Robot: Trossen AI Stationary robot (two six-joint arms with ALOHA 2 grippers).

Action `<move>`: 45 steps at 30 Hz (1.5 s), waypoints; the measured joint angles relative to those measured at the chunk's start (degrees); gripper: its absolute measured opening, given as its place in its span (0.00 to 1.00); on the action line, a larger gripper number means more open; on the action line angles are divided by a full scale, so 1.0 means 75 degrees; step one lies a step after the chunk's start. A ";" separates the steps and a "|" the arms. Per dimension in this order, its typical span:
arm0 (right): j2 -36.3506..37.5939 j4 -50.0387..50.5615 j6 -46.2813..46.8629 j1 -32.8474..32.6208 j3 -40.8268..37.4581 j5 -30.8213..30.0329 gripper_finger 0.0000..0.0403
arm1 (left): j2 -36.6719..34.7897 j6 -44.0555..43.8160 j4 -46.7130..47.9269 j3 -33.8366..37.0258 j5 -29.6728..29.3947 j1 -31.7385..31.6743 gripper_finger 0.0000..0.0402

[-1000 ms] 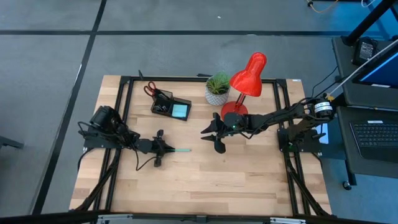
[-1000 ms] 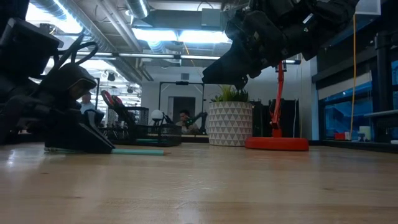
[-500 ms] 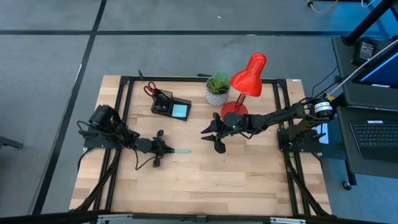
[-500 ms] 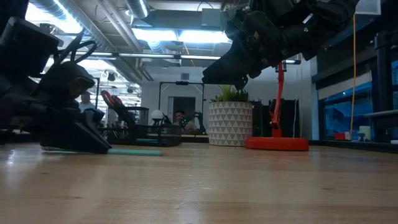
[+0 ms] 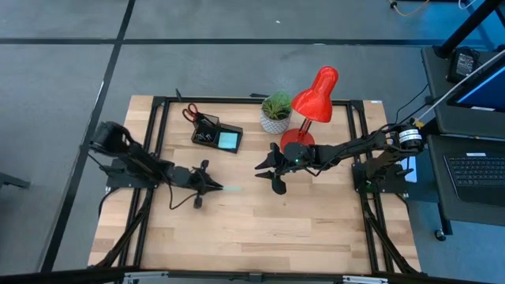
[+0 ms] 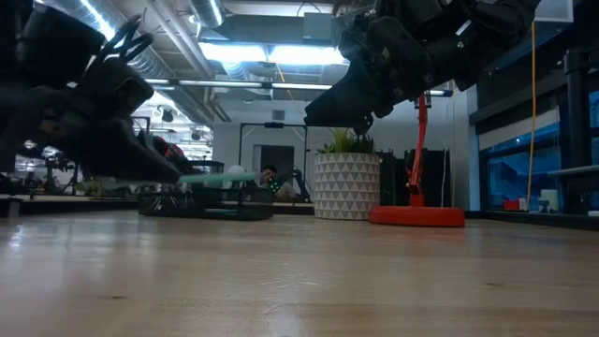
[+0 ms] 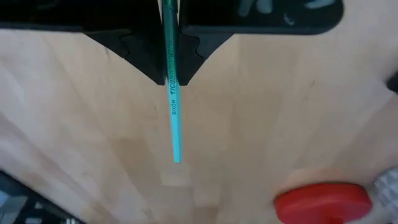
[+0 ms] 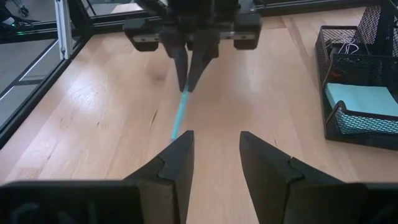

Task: Pick and place office supplies into organizer
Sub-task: Put the blue pencil into the black desk organizer

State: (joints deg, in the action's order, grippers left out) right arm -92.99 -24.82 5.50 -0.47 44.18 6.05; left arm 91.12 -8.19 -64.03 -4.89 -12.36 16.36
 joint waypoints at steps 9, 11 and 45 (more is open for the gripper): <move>0.0000 0.0000 0.0000 0.0000 0.0000 0.0001 0.33 | -0.2192 0.0546 0.3868 -0.0856 0.0619 -0.0895 0.04; 0.0000 0.0000 0.0000 0.0000 0.0000 -0.0001 0.33 | -0.2727 0.0805 0.5408 -0.1333 0.0750 -0.1160 0.04; 0.0000 0.0050 -0.0210 0.0003 0.0000 0.0002 0.33 | -0.3804 0.4227 1.5977 -0.7120 0.0654 -0.6595 0.04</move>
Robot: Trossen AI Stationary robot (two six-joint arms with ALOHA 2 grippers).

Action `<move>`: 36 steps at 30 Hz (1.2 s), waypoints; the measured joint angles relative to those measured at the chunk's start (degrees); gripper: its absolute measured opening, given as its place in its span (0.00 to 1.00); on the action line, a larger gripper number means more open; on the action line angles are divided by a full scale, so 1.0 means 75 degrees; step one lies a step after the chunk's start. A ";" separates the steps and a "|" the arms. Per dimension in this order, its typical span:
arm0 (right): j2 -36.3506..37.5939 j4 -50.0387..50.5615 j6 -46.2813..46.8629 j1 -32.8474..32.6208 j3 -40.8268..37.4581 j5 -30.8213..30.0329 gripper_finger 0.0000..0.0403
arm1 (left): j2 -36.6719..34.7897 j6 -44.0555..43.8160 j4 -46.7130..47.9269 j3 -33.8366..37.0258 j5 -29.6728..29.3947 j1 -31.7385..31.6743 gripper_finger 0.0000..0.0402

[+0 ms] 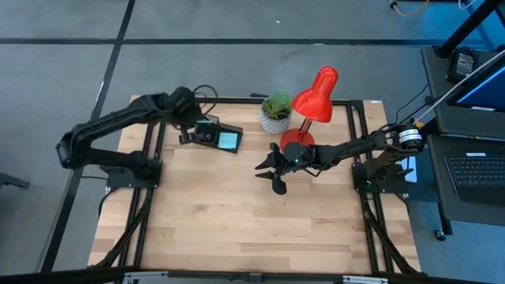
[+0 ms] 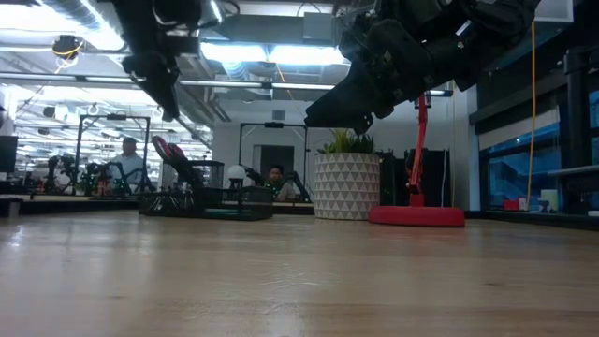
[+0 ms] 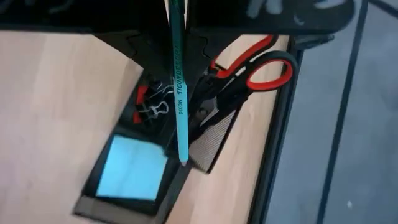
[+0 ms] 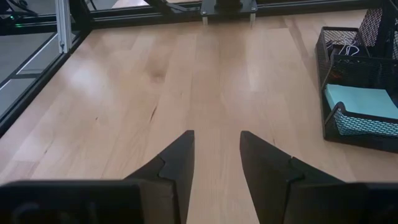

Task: Pick and place office supplies into organizer
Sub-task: Put the blue pencil into the black desk organizer

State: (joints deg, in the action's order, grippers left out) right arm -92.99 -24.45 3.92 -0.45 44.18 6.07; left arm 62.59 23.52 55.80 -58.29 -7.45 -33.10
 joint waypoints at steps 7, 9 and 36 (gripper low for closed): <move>0.0000 0.0009 -0.0014 -0.0003 0.0000 -0.0003 0.33 | 0.1023 0.0264 0.0435 -0.0531 0.0219 -0.0579 0.04; 0.0000 0.0024 -0.0020 -0.0001 0.0000 0.0000 0.33 | 0.1297 0.0482 0.0548 -0.0668 0.0334 -0.0710 0.04; 0.0000 0.0111 -0.0402 0.0009 0.0000 -0.0003 0.33 | 0.3750 0.5167 0.0339 -0.1439 -0.0194 -0.0959 0.04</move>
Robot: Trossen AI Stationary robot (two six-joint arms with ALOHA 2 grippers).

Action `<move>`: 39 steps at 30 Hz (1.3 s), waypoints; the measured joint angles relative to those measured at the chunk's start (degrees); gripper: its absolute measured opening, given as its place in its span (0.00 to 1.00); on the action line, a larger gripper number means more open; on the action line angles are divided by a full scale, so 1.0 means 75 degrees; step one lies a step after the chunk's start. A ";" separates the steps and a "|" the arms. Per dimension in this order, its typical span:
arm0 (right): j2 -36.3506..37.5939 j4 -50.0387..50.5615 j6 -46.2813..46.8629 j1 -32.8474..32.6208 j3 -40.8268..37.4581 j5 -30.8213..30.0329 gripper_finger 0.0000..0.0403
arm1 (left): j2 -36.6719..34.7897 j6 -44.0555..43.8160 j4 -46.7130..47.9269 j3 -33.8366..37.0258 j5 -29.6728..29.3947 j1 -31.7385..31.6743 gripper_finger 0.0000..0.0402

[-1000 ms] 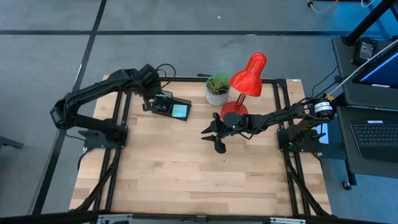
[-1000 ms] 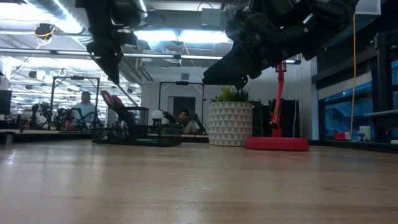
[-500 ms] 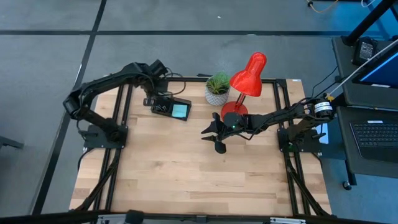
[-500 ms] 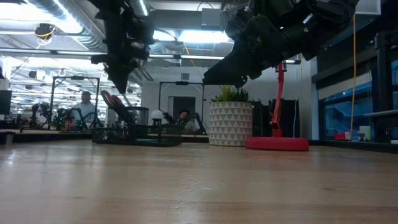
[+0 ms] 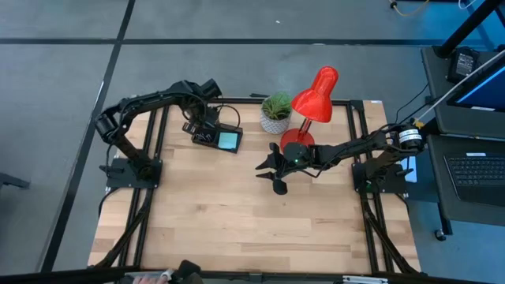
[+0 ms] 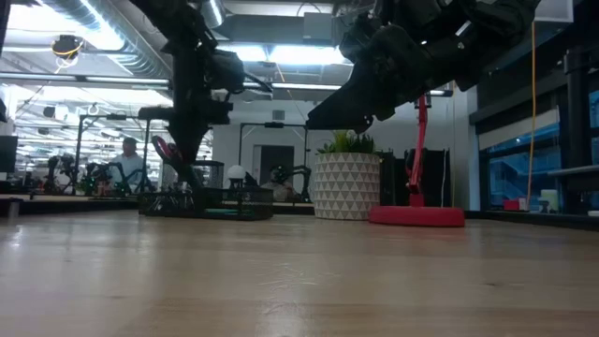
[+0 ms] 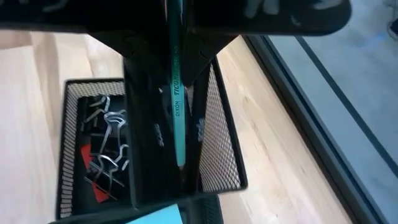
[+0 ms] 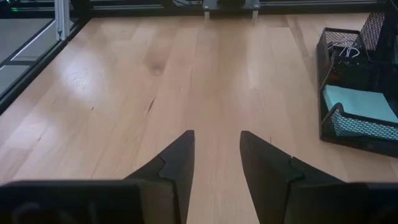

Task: Pick and place office supplies into organizer
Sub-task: Put the blue pencil into the black desk organizer, then return to Home Position

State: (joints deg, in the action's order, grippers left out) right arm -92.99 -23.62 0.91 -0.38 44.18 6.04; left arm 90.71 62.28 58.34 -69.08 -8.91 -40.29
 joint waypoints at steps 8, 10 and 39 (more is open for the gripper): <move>0.0000 0.0352 -0.0012 0.0000 0.0000 0.0000 0.33 | 0.0400 -0.0439 -0.0195 0.0004 -0.0472 0.0002 0.10; 0.0000 0.0376 -0.0012 0.0000 0.0000 0.0000 0.33 | 0.0400 -0.0584 -0.0199 0.0009 -0.0565 0.0000 0.14; 0.0158 0.0396 0.0206 0.0065 0.0000 0.0244 0.33 | -0.2819 -0.4082 -0.0205 0.0015 0.2963 -0.0006 0.21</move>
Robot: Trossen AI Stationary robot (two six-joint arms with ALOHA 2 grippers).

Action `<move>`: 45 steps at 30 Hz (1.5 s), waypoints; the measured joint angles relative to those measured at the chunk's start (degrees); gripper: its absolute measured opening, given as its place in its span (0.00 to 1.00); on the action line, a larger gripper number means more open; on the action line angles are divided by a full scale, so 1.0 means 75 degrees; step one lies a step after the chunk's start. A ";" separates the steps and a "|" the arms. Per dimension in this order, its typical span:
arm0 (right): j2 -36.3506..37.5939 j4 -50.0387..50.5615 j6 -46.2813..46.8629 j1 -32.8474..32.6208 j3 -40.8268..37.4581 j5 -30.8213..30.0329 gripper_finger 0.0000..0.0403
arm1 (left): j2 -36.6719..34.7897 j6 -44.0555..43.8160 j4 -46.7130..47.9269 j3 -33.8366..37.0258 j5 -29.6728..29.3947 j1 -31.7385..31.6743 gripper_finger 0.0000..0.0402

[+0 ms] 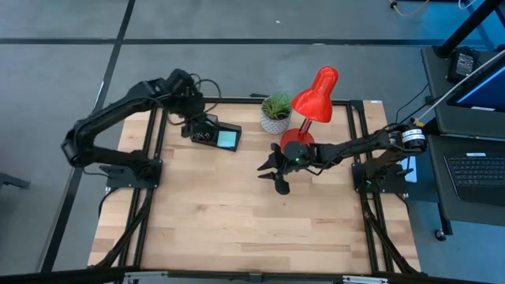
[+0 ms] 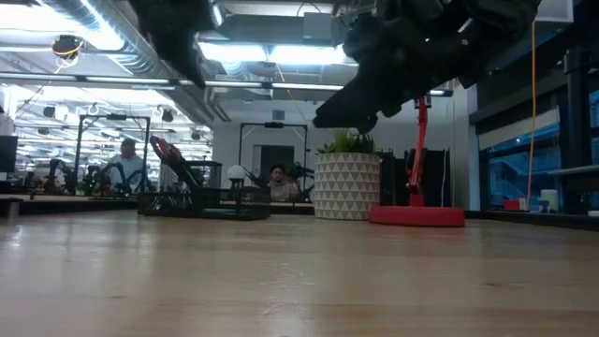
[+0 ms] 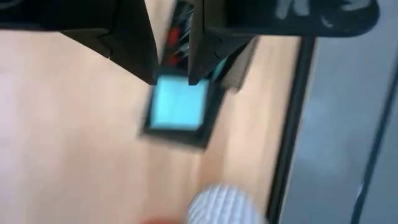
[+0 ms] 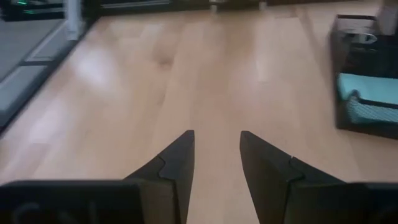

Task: Pick and place office supplies into organizer
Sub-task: Return to Home Position

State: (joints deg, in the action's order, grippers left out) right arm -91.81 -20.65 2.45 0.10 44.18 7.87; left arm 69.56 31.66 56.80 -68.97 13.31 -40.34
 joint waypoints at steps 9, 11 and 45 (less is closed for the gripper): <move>0.1474 -0.1151 -0.0166 -0.0001 -0.1655 0.0293 0.33 | -0.2083 -0.0743 -0.1197 0.1195 0.1227 0.0029 0.16; 0.1963 -0.1589 -0.0202 -0.0001 -0.2191 0.0300 0.33 | -0.2639 -0.0917 -0.1540 0.1687 0.1197 0.0029 0.16; 0.6969 -0.2827 0.0407 0.0005 -0.5843 0.0365 0.33 | -0.8686 -0.4137 -0.5780 0.6758 0.0196 0.0026 0.19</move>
State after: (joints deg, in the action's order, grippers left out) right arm -39.54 -41.85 5.50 0.14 0.36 10.61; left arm 4.42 0.64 13.45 -18.28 14.78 -40.14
